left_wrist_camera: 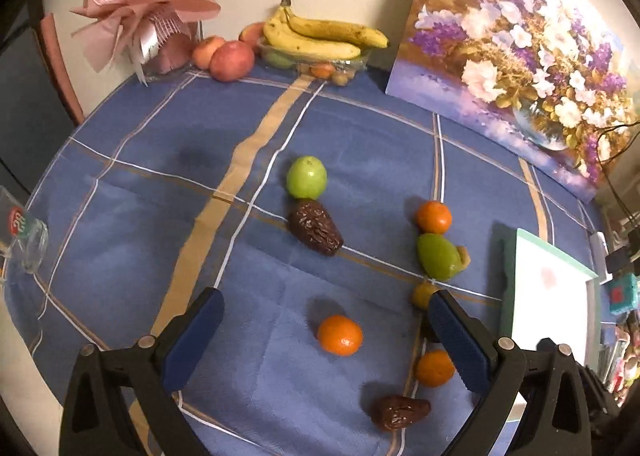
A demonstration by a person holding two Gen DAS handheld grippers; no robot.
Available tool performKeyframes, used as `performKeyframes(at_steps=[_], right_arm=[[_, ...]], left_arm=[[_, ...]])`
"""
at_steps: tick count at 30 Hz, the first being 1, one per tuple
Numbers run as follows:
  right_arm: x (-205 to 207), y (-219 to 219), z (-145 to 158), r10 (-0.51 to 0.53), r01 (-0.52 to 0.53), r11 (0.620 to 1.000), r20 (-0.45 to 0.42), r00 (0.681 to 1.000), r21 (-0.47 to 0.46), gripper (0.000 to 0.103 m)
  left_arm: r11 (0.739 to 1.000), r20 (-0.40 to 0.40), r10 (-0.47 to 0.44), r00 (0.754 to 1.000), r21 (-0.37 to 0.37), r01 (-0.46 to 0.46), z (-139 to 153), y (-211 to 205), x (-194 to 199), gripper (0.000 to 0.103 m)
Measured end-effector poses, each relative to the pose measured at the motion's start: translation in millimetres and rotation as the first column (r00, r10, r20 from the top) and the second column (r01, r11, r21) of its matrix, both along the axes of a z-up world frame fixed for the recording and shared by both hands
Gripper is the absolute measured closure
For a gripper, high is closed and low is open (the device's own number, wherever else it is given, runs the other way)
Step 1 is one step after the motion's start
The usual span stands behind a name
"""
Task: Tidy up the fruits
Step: 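Grasp an orange with the right tool while the left tool grasps another orange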
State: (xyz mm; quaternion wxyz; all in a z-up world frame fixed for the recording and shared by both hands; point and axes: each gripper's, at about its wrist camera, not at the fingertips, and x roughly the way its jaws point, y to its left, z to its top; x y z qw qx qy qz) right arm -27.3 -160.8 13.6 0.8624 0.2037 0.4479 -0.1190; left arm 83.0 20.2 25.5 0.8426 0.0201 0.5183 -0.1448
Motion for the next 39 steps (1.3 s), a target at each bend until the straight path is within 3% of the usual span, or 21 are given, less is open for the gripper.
performKeyframes(at_steps=[2,11,19,23,26,28,30,32,39], right_arm=[[3.7,0.2,-3.7,0.009,-0.009,1.000,-0.012,1.000,0.017,0.039],[22.2,16.4,-21.4,0.093,-0.090,0.995,-0.086,0.992,0.038,0.041],[36.6,30.8,-50.8,0.140,-0.135,0.990,-0.182,0.973,0.038,0.049],[39.8,32.7,-63.0,0.147,-0.141,0.989,-0.218,0.965,0.043,0.050],[41.7,33.5,-68.9,0.149,-0.142,0.989,-0.230,0.962,0.048,0.052],[41.8,34.0,-69.1,0.155,-0.147,0.988,-0.229,0.961,0.049,0.054],[41.9,35.0,-67.8,0.161,-0.154,0.987,-0.224,0.961,0.048,0.061],[41.9,36.0,-65.5,0.170,-0.161,0.985,-0.212,0.962,0.058,0.067],[39.2,35.0,-47.4,0.151,-0.145,0.988,-0.168,0.974,0.044,0.067]], left_arm=[[1.000,-0.013,-0.003,1.000,0.016,0.003,-2.8,-3.1,1.7,0.000],[1.000,-0.169,-0.009,0.986,-0.005,0.009,-42.2,-13.9,10.5,0.002],[1.000,-0.257,-0.005,0.966,0.028,0.013,-75.1,-21.2,10.8,0.020],[1.000,-0.272,-0.003,0.962,0.022,0.010,-82.1,-23.0,9.6,0.026],[1.000,-0.285,-0.006,0.959,0.017,0.011,-85.3,-24.0,8.4,0.041],[1.000,-0.279,-0.009,0.960,0.019,0.015,-84.4,-24.9,7.3,0.057],[1.000,-0.285,-0.014,0.958,-0.009,0.012,-83.3,-25.8,7.1,0.064],[1.000,-0.284,-0.023,0.959,-0.018,0.019,-82.1,-28.1,5.5,0.065],[0.997,-0.213,-0.026,0.977,-0.072,0.011,-48.8,-24.3,2.3,0.066]])
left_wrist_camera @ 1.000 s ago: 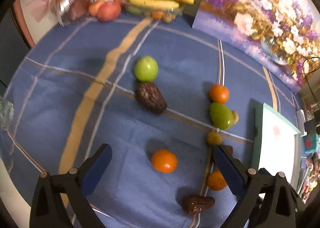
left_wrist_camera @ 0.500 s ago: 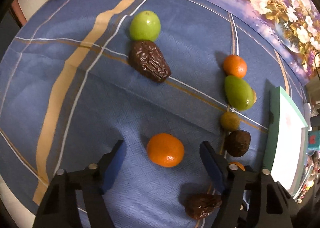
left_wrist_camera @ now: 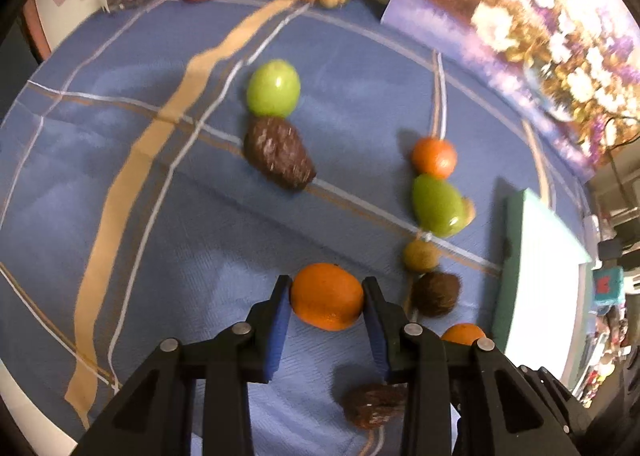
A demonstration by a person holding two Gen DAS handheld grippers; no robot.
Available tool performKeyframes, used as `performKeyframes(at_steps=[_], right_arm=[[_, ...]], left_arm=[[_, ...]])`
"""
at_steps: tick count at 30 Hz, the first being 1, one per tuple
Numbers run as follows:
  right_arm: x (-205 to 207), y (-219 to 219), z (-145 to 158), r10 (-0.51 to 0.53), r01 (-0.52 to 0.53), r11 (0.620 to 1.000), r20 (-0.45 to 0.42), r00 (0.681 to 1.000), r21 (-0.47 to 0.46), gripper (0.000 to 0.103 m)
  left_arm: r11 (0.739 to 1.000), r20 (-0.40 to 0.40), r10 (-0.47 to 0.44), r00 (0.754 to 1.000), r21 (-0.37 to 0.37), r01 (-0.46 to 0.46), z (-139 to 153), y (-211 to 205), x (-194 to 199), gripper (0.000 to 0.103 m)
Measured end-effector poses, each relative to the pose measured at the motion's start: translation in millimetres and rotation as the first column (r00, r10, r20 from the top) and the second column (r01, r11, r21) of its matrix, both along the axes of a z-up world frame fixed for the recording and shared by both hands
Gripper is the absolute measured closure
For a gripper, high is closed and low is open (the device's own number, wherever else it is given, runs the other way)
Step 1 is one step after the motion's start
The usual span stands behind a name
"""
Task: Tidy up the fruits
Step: 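Grasp an orange with the right tool while the left tool grasps another orange, then carry the orange into the white tray and open the right tool while the left tool does likewise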
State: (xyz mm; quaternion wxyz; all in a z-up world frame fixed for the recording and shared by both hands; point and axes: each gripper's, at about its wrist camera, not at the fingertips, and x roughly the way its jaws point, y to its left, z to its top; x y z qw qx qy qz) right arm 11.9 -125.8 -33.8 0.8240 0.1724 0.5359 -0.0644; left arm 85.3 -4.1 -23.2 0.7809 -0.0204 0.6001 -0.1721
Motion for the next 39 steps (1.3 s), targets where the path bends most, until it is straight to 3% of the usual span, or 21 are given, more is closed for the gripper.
performKeyframes(at_steps=[7,13,20,27,39], right_arm=[[-10.5,-17.8,18.9,-0.101,0.102,0.995,0.021,0.995,-0.016,0.067],[-23.0,-50.8,25.0,-0.203,0.203,0.979,0.016,0.979,-0.025,0.067],[-59.4,-113.9,34.1,-0.380,0.380,0.925,0.023,0.925,-0.024,0.067],[-95.0,-171.0,41.7,-0.504,0.504,0.862,0.015,0.864,-0.055,0.067],[-105.7,-229.6,34.0,-0.571,0.571,0.820,0.006,0.821,-0.048,0.067]], left_arm=[[0.999,0.085,-0.010,0.996,-0.049,0.015,37.1,-2.8,-3.9,0.066],[0.996,0.133,-0.052,0.990,-0.063,0.061,52.4,-13.0,-23.5,0.066],[0.981,0.150,-0.173,0.973,-0.057,0.183,56.3,-59.4,-45.9,0.066],[0.945,0.149,-0.318,0.936,-0.032,0.326,59.9,-123.1,-60.4,0.066],[0.882,0.156,-0.470,0.869,0.065,0.466,33.3,-200.3,-66.0,0.066]])
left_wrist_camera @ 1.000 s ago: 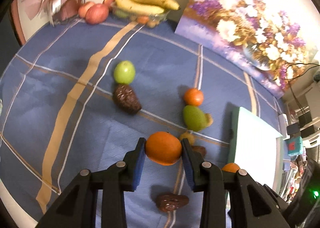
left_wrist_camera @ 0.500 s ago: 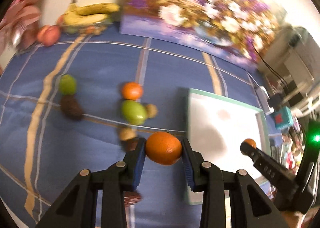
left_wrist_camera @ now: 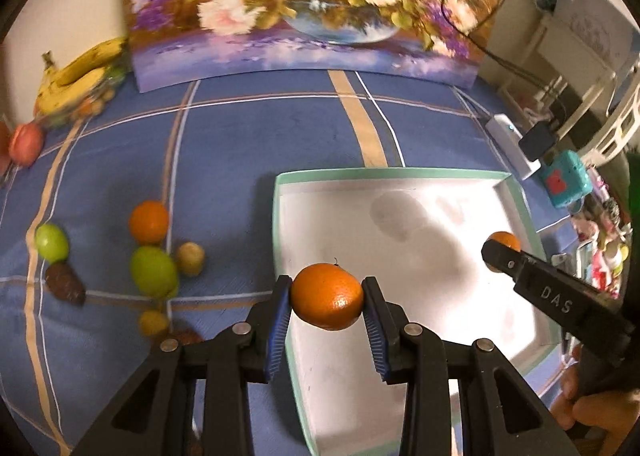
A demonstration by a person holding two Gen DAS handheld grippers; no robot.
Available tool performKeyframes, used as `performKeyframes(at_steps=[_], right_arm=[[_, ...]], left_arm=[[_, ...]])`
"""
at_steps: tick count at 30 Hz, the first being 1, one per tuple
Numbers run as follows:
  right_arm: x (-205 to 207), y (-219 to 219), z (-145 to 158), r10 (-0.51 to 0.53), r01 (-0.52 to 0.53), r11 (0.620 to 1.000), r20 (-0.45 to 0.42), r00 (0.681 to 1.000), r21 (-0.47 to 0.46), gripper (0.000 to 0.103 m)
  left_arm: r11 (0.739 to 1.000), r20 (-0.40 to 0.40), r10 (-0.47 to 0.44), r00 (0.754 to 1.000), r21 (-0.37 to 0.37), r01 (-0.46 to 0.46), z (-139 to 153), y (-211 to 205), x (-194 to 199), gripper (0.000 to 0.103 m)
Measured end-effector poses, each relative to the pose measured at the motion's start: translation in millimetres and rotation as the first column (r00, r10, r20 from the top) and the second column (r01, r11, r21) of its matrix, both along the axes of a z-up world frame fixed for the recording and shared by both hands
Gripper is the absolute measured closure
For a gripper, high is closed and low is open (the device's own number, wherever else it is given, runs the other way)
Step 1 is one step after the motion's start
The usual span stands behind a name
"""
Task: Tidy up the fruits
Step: 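Carry the orange into the white tray and open the right tool while the left tool does likewise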
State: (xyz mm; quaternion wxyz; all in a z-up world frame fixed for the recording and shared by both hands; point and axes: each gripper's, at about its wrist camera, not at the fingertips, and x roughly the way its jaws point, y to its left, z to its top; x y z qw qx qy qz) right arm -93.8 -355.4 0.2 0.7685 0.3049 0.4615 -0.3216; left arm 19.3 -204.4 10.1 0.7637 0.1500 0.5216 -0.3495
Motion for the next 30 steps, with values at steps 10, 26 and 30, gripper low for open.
performKeyframes(at_steps=[10,26,30], right_arm=[[12.3,-25.0,-25.0,-0.018,0.019,1.000,-0.044,0.999,0.018,0.067],[21.5,-35.0,-42.1,-0.006,0.008,1.000,-0.076,0.997,0.020,0.067],[21.1,-34.9,-41.3,-0.011,0.012,1.000,-0.080,0.997,0.022,0.067]], left_arm=[[0.999,-0.012,-0.037,0.999,0.030,0.037,-27.4,-28.8,6.5,0.066],[0.998,-0.057,-0.028,0.998,0.050,0.030,-48.7,-36.8,16.4,0.065],[0.998,-0.058,-0.017,0.998,0.056,0.020,-46.0,-33.8,17.4,0.064]])
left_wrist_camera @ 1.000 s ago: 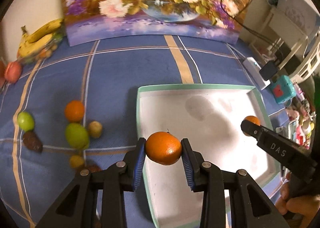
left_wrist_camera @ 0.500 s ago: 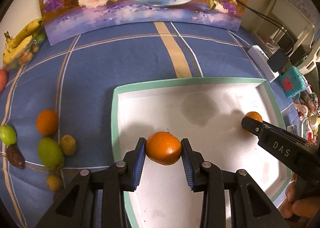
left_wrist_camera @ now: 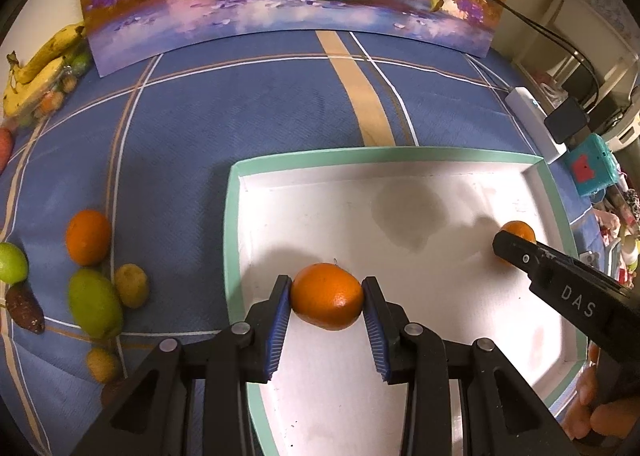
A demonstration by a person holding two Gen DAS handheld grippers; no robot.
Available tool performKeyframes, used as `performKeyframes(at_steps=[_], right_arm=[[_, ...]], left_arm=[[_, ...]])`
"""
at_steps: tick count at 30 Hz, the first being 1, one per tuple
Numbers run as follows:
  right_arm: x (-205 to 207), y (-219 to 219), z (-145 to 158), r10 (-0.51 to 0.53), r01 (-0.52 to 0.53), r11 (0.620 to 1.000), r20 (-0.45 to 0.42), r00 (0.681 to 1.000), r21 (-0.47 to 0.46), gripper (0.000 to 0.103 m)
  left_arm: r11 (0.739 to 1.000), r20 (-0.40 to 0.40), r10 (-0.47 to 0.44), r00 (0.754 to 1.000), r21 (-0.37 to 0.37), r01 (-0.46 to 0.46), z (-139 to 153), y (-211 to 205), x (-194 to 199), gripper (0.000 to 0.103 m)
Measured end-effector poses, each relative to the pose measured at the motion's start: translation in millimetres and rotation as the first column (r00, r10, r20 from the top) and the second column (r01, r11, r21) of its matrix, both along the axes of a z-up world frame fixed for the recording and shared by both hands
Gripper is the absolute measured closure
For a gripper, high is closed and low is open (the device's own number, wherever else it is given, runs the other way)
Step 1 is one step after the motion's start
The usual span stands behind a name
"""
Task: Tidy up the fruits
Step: 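Carry the orange into the white tray and open the right tool while the left tool does likewise, then withdraw both open tools from the tray back toward the remaining fruits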
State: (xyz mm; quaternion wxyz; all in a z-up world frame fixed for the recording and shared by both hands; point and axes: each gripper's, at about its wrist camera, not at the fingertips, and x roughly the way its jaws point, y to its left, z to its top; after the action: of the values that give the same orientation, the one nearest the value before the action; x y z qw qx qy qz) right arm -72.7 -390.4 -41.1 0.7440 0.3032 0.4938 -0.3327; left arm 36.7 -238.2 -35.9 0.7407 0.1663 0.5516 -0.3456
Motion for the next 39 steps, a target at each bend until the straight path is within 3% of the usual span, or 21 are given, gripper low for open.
performKeyframes(at_steps=[2,4,9,13,14,17,19,23,28,39], right_arm=[[-0.1,0.6,0.4,0.005,-0.005,1.000,-0.001,1.000,0.001,0.067],[-0.6,1.0,2.3,0.005,-0.005,1.000,0.001,1.000,-0.002,0.067],[-3.1,3.3,14.2,0.011,-0.011,1.000,0.009,1.000,-0.022,0.057],[-7.5,7.2,29.7,0.015,-0.013,0.999,0.025,1.000,-0.046,0.056],[-9.0,8.6,33.5,0.018,-0.017,0.998,0.025,1.000,-0.054,0.054],[-13.6,12.8,41.5,0.024,-0.022,0.997,0.026,0.999,-0.071,0.033],[-17.3,15.3,43.5,0.024,-0.022,0.997,0.028,0.999,-0.075,0.032],[-22.8,18.7,37.0,0.016,-0.016,0.998,-0.001,1.000,-0.066,0.017],[-30.5,26.7,32.5,0.007,-0.007,0.998,-0.007,1.000,-0.063,0.010],[-30.8,65.7,45.5,0.054,-0.044,0.991,0.081,0.995,-0.126,0.010]], left_arm=[[1.000,-0.003,0.006,1.000,-0.002,-0.006,1.7,-0.9,0.6,0.062],[1.000,-0.009,0.005,1.000,-0.013,-0.005,6.9,-0.2,-0.4,0.049],[0.999,0.002,0.007,1.000,-0.032,-0.007,26.1,4.2,-2.3,0.048],[0.998,0.007,0.050,0.999,-0.041,-0.050,40.0,14.9,3.0,0.031],[0.997,0.011,0.063,0.998,-0.039,-0.063,42.6,17.8,5.0,0.029],[0.993,0.035,0.119,0.992,-0.014,-0.119,48.4,31.5,12.8,0.014],[0.989,0.058,0.146,0.988,0.009,-0.147,48.4,41.4,16.2,0.004],[0.979,0.084,0.197,0.977,0.040,-0.201,46.3,60.2,23.1,0.000],[0.963,0.103,0.262,0.960,0.030,-0.266,47.3,88.2,24.5,0.000],[0.946,0.133,0.323,0.937,-0.028,-0.322,64.7,136.3,26.2,0.000]])
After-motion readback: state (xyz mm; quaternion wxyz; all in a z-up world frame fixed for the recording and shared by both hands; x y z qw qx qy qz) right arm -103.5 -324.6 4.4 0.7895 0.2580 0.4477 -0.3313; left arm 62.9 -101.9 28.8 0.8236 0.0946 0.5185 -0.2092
